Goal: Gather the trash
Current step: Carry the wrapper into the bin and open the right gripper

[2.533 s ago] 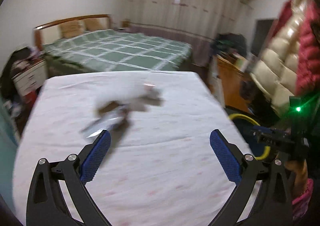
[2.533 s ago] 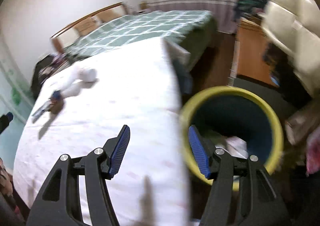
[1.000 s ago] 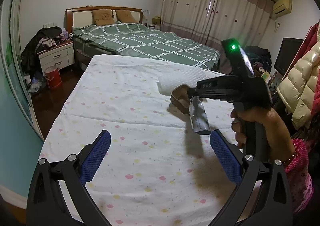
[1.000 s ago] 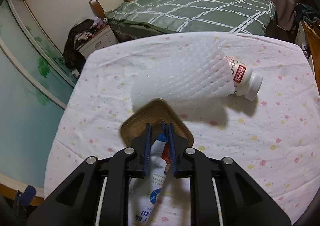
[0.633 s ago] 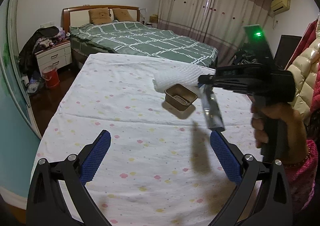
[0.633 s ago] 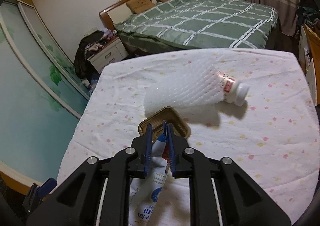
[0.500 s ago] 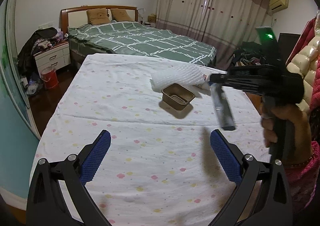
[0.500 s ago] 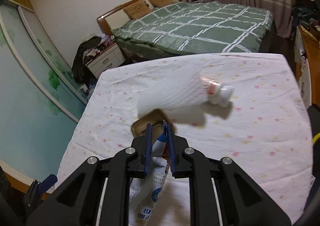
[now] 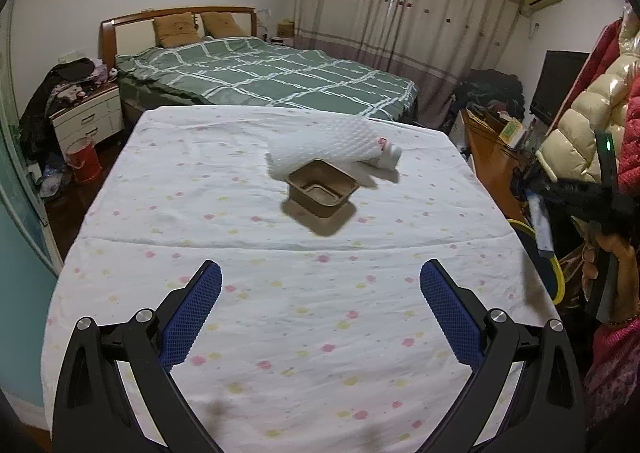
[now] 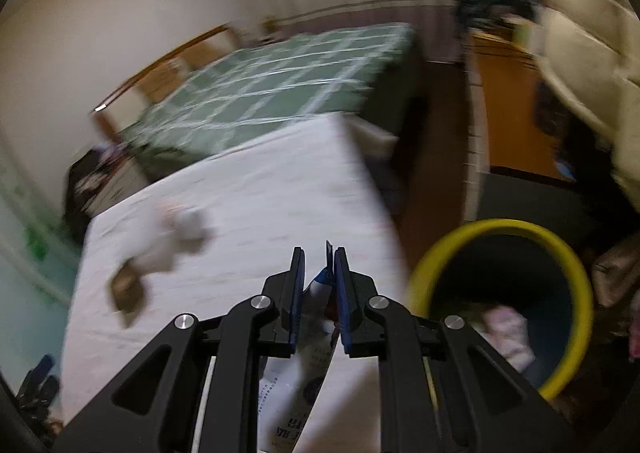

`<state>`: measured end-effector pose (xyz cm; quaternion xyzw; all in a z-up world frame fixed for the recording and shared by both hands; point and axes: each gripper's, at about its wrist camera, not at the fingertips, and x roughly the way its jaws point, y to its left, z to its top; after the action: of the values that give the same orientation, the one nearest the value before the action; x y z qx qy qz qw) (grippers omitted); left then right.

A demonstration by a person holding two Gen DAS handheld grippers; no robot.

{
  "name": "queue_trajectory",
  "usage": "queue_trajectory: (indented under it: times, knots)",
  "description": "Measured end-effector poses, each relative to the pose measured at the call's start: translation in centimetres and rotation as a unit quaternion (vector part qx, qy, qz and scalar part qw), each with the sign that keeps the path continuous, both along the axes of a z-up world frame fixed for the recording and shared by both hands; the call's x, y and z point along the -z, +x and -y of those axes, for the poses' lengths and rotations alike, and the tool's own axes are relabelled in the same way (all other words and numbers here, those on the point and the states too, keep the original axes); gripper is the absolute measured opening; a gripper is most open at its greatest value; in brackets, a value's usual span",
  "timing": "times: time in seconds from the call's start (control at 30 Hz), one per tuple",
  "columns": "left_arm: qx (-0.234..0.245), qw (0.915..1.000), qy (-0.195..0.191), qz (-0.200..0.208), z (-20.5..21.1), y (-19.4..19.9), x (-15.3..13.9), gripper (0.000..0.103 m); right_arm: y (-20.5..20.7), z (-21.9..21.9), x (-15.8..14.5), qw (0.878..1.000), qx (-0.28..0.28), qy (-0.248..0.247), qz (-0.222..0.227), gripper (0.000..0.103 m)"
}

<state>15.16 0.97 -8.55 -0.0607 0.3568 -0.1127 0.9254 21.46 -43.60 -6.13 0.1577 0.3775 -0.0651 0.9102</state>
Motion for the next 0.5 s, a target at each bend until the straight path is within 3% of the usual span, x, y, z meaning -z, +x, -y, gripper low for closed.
queue_trajectory:
  times: [0.2,0.5]
  knots:
    - [0.015,0.9999,0.006,-0.002,1.9,0.9,-0.1,0.098,-1.2,7.5,3.5,0.996,0.068,-0.022,-0.054,0.015]
    - [0.04,0.9991,0.017,-0.005,4.1,2.6,0.0,0.098,-0.6,11.8,9.4,0.988,0.104,-0.02,-0.114,0.019]
